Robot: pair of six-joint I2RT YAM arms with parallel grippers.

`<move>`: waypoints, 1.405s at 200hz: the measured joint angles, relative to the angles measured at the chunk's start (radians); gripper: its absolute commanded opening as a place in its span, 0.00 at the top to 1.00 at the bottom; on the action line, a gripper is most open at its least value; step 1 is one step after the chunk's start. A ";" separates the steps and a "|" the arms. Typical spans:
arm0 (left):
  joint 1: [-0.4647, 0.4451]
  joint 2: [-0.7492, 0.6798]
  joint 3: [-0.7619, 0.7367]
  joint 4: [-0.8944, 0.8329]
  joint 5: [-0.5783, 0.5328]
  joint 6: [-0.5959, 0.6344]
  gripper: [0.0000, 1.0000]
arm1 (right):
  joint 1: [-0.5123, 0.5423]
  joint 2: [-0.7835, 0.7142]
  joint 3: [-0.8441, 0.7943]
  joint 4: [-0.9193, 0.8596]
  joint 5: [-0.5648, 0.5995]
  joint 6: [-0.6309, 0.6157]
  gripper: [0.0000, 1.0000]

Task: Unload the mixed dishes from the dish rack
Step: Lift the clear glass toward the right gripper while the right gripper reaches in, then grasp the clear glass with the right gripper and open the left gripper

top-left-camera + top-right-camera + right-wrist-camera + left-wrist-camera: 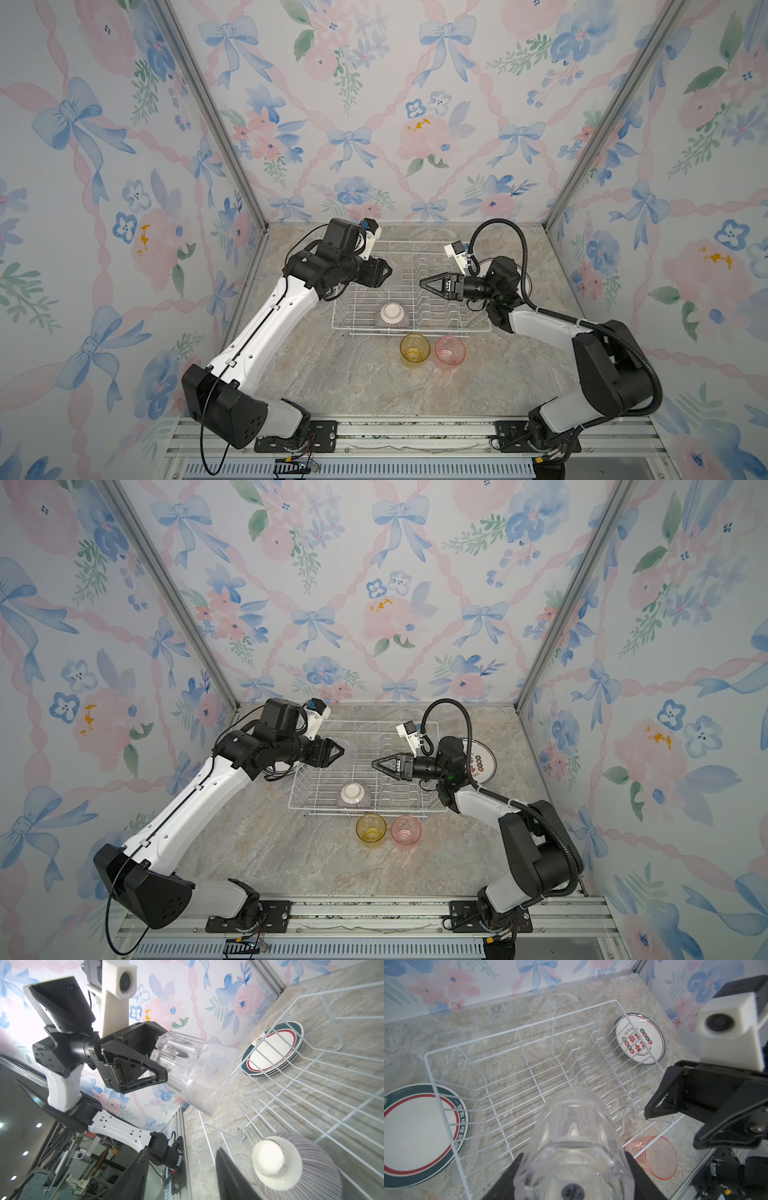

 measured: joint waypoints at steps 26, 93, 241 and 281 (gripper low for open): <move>0.010 0.000 0.002 0.048 0.066 0.000 0.67 | -0.012 0.063 -0.002 0.186 0.001 0.163 0.54; 0.028 0.000 0.002 0.140 0.168 -0.001 0.67 | -0.013 0.061 -0.002 0.336 0.001 0.264 0.54; 0.021 0.014 -0.008 0.324 0.359 -0.039 0.67 | -0.014 0.032 0.092 0.346 0.013 0.259 0.62; 0.011 0.030 -0.008 0.367 0.402 -0.056 0.68 | -0.011 0.032 0.134 0.343 0.019 0.252 0.80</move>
